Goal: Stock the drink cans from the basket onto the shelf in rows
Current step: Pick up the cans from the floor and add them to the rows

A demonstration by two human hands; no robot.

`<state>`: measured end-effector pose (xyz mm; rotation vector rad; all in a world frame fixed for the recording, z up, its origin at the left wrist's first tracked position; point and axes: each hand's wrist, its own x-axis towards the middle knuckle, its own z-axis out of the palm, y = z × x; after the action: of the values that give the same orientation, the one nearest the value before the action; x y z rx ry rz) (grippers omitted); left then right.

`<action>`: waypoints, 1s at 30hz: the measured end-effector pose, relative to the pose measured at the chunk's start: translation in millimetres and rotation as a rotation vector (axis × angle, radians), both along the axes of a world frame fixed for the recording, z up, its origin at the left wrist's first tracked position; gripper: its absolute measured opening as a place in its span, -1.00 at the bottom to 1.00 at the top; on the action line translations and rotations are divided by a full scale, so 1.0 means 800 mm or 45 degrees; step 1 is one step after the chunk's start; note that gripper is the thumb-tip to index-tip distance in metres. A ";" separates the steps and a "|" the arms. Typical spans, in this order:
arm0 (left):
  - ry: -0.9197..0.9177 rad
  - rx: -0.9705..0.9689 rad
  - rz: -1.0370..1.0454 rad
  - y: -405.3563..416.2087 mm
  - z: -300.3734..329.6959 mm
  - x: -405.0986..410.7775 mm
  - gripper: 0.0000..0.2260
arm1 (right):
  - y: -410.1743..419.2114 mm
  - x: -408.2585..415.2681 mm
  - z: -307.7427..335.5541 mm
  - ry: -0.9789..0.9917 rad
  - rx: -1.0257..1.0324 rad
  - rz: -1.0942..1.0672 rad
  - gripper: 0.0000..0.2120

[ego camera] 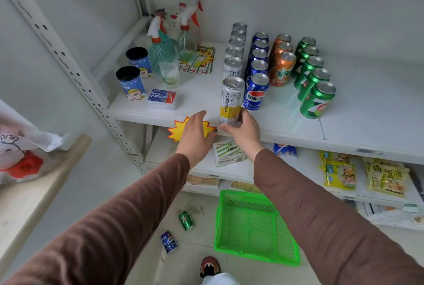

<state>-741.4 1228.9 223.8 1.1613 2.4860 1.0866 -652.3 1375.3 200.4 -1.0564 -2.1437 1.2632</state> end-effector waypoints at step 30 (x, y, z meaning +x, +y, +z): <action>0.004 -0.067 -0.138 0.039 -0.009 -0.057 -0.41 | 0.000 -0.066 -0.024 -0.015 0.277 -0.361 -0.50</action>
<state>-786.9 1259.8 216.7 1.2669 2.4077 0.9860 -705.3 1375.4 181.3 -1.2216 -1.9982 0.8753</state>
